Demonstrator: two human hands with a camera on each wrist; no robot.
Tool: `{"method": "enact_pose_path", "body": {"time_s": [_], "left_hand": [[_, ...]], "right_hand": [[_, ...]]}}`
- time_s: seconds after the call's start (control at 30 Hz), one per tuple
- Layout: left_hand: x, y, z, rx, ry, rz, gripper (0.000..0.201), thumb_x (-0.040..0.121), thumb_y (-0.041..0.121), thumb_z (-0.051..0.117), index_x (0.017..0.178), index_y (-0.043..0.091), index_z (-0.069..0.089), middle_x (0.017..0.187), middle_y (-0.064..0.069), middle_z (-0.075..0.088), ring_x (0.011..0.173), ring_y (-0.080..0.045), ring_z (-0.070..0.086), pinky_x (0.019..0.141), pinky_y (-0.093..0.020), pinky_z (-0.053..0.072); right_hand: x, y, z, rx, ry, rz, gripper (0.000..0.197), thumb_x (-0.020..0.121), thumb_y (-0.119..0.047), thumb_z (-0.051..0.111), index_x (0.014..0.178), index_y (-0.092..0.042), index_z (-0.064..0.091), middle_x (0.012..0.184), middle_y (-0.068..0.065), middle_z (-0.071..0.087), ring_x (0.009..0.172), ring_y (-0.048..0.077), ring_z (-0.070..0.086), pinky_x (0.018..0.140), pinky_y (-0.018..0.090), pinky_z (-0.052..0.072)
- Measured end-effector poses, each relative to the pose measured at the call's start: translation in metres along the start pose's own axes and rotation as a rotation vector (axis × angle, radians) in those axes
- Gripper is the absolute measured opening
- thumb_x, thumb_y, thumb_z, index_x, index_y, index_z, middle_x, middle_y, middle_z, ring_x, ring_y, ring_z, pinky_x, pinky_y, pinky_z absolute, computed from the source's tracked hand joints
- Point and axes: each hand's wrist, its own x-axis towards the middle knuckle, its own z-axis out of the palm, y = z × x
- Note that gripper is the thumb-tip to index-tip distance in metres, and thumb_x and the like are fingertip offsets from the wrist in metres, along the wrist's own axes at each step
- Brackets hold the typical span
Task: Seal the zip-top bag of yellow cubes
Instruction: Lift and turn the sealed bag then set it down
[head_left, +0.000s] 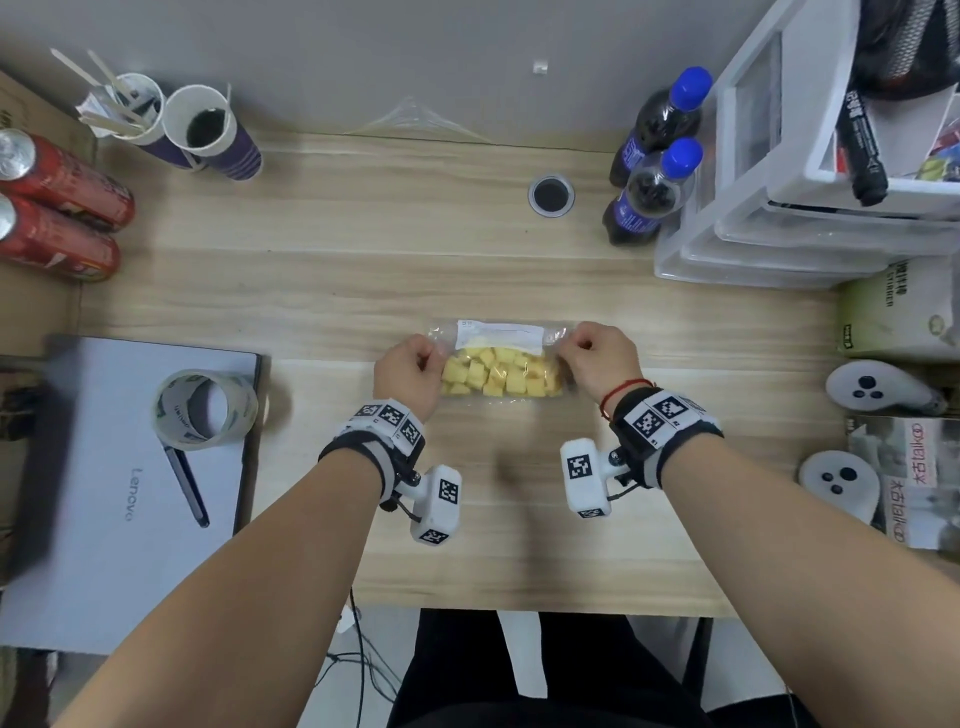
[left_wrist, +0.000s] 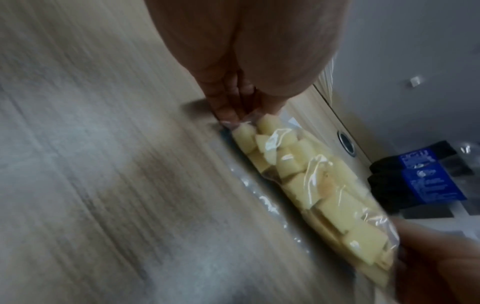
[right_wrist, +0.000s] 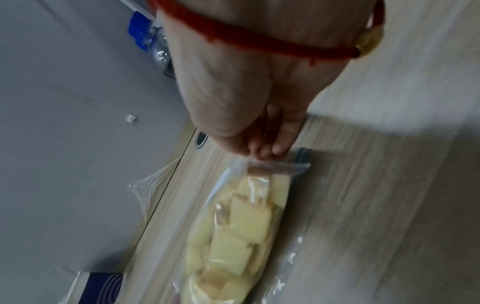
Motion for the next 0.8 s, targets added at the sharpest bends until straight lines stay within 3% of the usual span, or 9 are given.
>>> {"method": "enact_pose_path", "body": {"time_s": [0.07,0.2,0.3,0.4,0.5,0.6,0.67,0.73,0.8], "left_hand": [[-0.001,0.0,-0.002,0.038,0.023,0.004,0.025,0.094,0.029,0.055,0.074,0.016,0.056,0.07,-0.001,0.059,0.068,-0.019,0.052,0.062,-0.025,0.032],[0.001,0.001,0.003,0.024,-0.013,-0.036,0.02,0.091,0.031,0.058,0.079,0.015,0.057,0.072,-0.001,0.062,0.071,-0.021,0.056,0.064,-0.025,0.037],[-0.001,-0.001,0.009,-0.058,-0.044,-0.047,0.022,0.084,0.034,0.068,0.076,0.023,0.05,0.074,-0.003,0.066,0.069,-0.019,0.063,0.067,-0.03,0.048],[-0.001,-0.002,0.012,-0.087,0.011,-0.014,0.028,0.081,0.028,0.073,0.072,0.026,0.046,0.067,-0.003,0.062,0.064,-0.02,0.061,0.065,-0.03,0.05],[-0.003,-0.002,0.016,-0.193,0.006,0.001,0.03,0.077,0.038,0.074,0.08,0.029,0.046,0.066,-0.006,0.066,0.066,-0.024,0.066,0.069,-0.036,0.055],[-0.015,0.003,0.017,-0.254,-0.074,-0.027,0.061,0.067,0.041,0.084,0.11,0.025,0.045,0.088,0.0,0.067,0.08,-0.017,0.066,0.073,-0.028,0.054],[-0.024,0.008,0.019,-0.137,-0.036,0.097,0.091,0.06,0.042,0.088,0.131,0.019,0.037,0.114,-0.004,0.054,0.1,-0.02,0.059,0.087,-0.032,0.051],[-0.028,0.008,0.024,0.076,0.091,0.242,0.108,0.061,0.057,0.081,0.143,0.012,0.027,0.138,-0.016,0.035,0.126,-0.031,0.041,0.106,-0.043,0.037],[-0.029,0.014,0.029,0.247,0.08,0.313,0.105,0.074,0.068,0.061,0.151,0.016,0.012,0.155,-0.019,0.013,0.143,-0.035,0.016,0.113,-0.048,0.017]], "right_hand": [[0.002,-0.001,0.0,-0.016,0.077,0.013,0.024,0.088,-0.023,0.057,0.066,-0.015,0.054,0.064,-0.003,0.054,0.072,0.023,0.053,0.067,0.025,0.036],[0.0,-0.002,0.003,0.161,0.069,0.035,0.028,0.081,-0.048,0.064,0.088,-0.022,0.057,0.089,-0.001,0.07,0.082,0.02,0.065,0.076,0.032,0.051],[-0.003,0.004,0.004,0.222,-0.01,0.004,0.032,0.069,-0.039,0.078,0.082,-0.033,0.05,0.09,0.004,0.071,0.082,0.022,0.068,0.077,0.041,0.057],[0.002,0.011,0.002,0.297,0.049,0.029,0.023,0.063,-0.038,0.072,0.071,-0.039,0.05,0.085,0.011,0.072,0.081,0.032,0.071,0.077,0.056,0.056],[0.008,0.01,-0.001,0.324,0.118,0.012,0.019,0.073,-0.031,0.067,0.07,-0.04,0.05,0.086,0.01,0.072,0.079,0.03,0.07,0.079,0.056,0.056],[0.002,0.002,-0.002,0.311,0.105,-0.024,0.01,0.082,-0.036,0.061,0.088,-0.04,0.055,0.102,0.005,0.068,0.09,0.023,0.066,0.089,0.052,0.053],[-0.007,0.003,0.001,0.208,0.065,-0.097,0.029,0.089,-0.041,0.056,0.115,-0.029,0.055,0.124,0.005,0.053,0.11,0.02,0.054,0.103,0.047,0.045],[-0.018,0.004,0.006,-0.067,0.068,-0.24,0.052,0.09,-0.05,0.051,0.136,-0.026,0.043,0.143,0.008,0.03,0.133,0.024,0.032,0.115,0.044,0.027],[-0.023,0.008,0.014,-0.339,0.057,-0.402,0.062,0.092,-0.055,0.043,0.147,-0.029,0.028,0.158,0.009,0.011,0.146,0.028,0.012,0.116,0.047,0.014]]}}
